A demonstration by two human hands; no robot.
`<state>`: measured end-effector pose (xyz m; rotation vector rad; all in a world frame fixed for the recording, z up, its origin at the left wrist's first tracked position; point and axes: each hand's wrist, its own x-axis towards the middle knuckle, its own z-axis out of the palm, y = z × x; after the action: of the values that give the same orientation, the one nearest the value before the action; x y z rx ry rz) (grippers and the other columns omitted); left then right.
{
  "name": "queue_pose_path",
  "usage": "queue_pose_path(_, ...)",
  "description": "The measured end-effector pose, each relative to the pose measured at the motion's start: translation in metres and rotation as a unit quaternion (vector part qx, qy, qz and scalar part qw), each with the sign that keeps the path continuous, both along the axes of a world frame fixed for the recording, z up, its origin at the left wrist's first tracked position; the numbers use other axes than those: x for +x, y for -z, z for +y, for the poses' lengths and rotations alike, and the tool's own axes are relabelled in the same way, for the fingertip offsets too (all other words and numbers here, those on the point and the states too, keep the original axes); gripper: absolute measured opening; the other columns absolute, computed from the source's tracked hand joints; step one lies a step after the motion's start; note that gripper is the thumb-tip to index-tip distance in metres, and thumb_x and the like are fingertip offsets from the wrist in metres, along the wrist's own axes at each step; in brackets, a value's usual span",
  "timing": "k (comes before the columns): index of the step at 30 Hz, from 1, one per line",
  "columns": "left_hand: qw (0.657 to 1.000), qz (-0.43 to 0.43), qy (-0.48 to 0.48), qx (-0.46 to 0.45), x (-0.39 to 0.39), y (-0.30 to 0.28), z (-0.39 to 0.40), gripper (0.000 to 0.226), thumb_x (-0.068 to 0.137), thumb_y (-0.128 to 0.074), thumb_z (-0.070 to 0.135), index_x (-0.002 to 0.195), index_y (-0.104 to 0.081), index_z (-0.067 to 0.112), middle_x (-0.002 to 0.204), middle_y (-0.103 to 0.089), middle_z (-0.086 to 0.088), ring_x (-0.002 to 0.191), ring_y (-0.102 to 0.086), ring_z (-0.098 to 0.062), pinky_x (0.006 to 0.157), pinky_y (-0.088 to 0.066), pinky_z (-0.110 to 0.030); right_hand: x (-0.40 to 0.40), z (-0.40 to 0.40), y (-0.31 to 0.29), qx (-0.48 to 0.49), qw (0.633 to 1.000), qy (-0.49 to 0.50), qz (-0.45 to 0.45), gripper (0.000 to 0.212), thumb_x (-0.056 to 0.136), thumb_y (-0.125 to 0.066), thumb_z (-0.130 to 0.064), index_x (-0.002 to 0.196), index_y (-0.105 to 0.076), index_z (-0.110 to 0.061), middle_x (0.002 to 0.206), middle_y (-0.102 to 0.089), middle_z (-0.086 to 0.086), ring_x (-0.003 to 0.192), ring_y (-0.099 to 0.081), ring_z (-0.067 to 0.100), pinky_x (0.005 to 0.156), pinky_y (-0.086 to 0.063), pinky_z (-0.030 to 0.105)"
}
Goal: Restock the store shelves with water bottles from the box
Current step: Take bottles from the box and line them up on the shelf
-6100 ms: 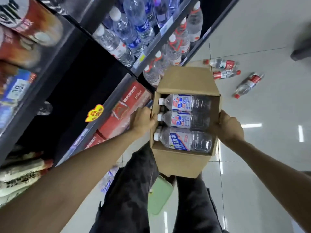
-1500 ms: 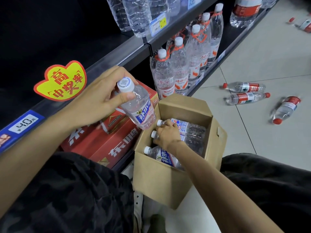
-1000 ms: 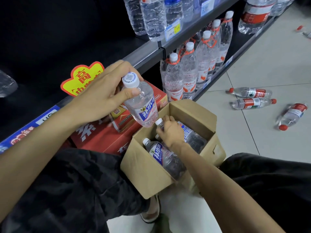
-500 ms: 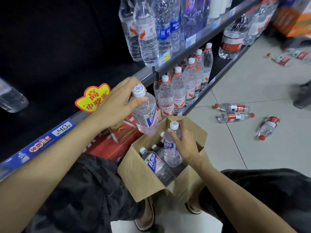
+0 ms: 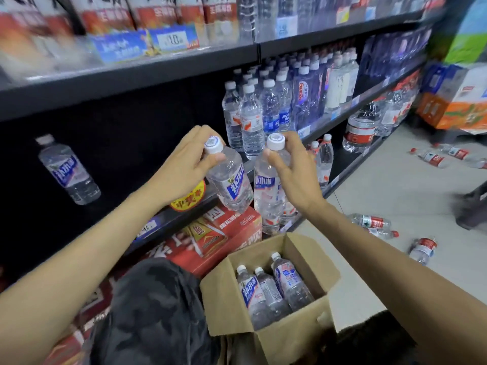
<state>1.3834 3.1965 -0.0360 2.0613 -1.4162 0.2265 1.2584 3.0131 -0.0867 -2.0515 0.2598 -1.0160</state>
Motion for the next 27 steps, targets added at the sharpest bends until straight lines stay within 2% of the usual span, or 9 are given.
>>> queue_pose_path(5, 0.998, -0.056, -0.007, -0.028, 0.016, -0.039, 0.021, 0.014, 0.096, -0.055, 0.024, 0.104, -0.051, 0.014, 0.102, -0.05, -0.002, 0.098, -0.05, -0.018, 0.09, -0.04, -0.029, 0.025, 0.007, -0.051, -0.019, 0.999, -0.034, -0.022, 0.028, 0.094, -0.057, -0.038, 0.111, -0.051, -0.017, 0.096, -0.065, 0.0, 0.09, -0.06, 0.023, 0.084, -0.048, 0.051)
queue_pose_path(9, 0.996, -0.082, -0.04, -0.023, 0.035, -0.051, 0.039, 0.014, 0.094, -0.053, 0.031, 0.103, -0.049, 0.02, 0.101, -0.048, 0.009, 0.098, -0.047, -0.014, 0.089, -0.044, -0.037, 0.053, 0.017, -0.068, -0.021, 0.996, -0.077, -0.037, 0.025, 0.094, -0.059, -0.031, 0.112, -0.053, -0.014, 0.099, -0.065, 0.001, 0.094, -0.06, 0.02, 0.087, -0.047, 0.044)
queue_pose_path(12, 0.99, -0.108, -0.093, 0.005, 0.046, -0.049, 0.052, 0.014, 0.092, -0.052, 0.034, 0.104, -0.046, 0.03, 0.102, -0.045, 0.016, 0.1, -0.045, -0.01, 0.08, -0.049, -0.044, 0.08, 0.025, -0.07, -0.047, 0.992, -0.114, -0.025, 0.023, 0.095, -0.059, -0.029, 0.114, -0.055, -0.017, 0.103, -0.065, -0.002, 0.1, -0.058, 0.016, 0.086, -0.045, 0.037)
queue_pose_path(14, 0.984, -0.126, -0.125, 0.028, 0.054, -0.042, 0.06, 0.016, 0.091, -0.051, 0.035, 0.106, -0.045, 0.031, 0.104, -0.044, 0.017, 0.1, -0.043, -0.009, 0.072, -0.05, -0.045, 0.102, 0.03, -0.065, -0.055, 0.99, -0.133, -0.001, 0.026, 0.096, -0.058, -0.027, 0.119, -0.055, -0.017, 0.109, -0.064, 0.0, 0.109, -0.055, 0.022, 0.094, -0.045, 0.042)
queue_pose_path(17, 0.973, -0.14, -0.17, 0.068, 0.066, -0.025, 0.07, 0.021, 0.092, -0.05, 0.035, 0.11, -0.046, 0.025, 0.105, -0.045, 0.011, 0.1, -0.044, -0.013, 0.068, -0.051, -0.047, 0.132, 0.042, -0.053, -0.051, 0.987, -0.155, 0.011, 0.028, 0.095, -0.058, -0.02, 0.122, -0.055, -0.014, 0.11, -0.064, 0.005, 0.109, -0.056, 0.028, 0.094, -0.045, 0.046)
queue_pose_path(20, 0.962, -0.124, -0.217, 0.111, 0.082, -0.012, 0.078, 0.026, 0.093, -0.05, 0.034, 0.116, -0.046, 0.021, 0.112, -0.045, 0.006, 0.105, -0.043, -0.016, 0.07, -0.051, -0.047, 0.156, 0.055, -0.038, -0.03, 0.982, -0.188, 0.018, 0.027, 0.093, -0.06, -0.016, 0.12, -0.057, -0.011, 0.104, -0.066, 0.007, 0.098, -0.06, 0.025, 0.086, -0.048, 0.036)
queue_pose_path(24, 0.952, -0.102, -0.246, 0.148, 0.106, -0.001, 0.092, 0.027, 0.096, -0.051, 0.031, 0.118, -0.047, 0.016, 0.115, -0.045, 0.001, 0.109, -0.043, -0.02, 0.073, -0.05, -0.048, 0.185, 0.068, -0.022, 0.0, 0.971, -0.239, 0.021, 0.029, 0.094, -0.061, -0.017, 0.121, -0.057, -0.009, 0.107, -0.064, 0.001, 0.096, -0.057, 0.008, 0.081, -0.042, 0.008)
queue_pose_path(27, 0.944, -0.103, -0.263, 0.172, 0.122, 0.009, 0.103, 0.027, 0.096, -0.051, 0.03, 0.12, -0.047, 0.016, 0.116, -0.045, 0.001, 0.108, -0.044, -0.019, 0.075, -0.051, -0.046, 0.206, 0.075, -0.013, 0.007, 0.966, -0.255, 0.035, 0.032, 0.092, -0.062, -0.012, 0.124, -0.057, -0.009, 0.115, -0.06, 0.006, 0.107, -0.057, 0.014, 0.091, -0.042, 0.014)
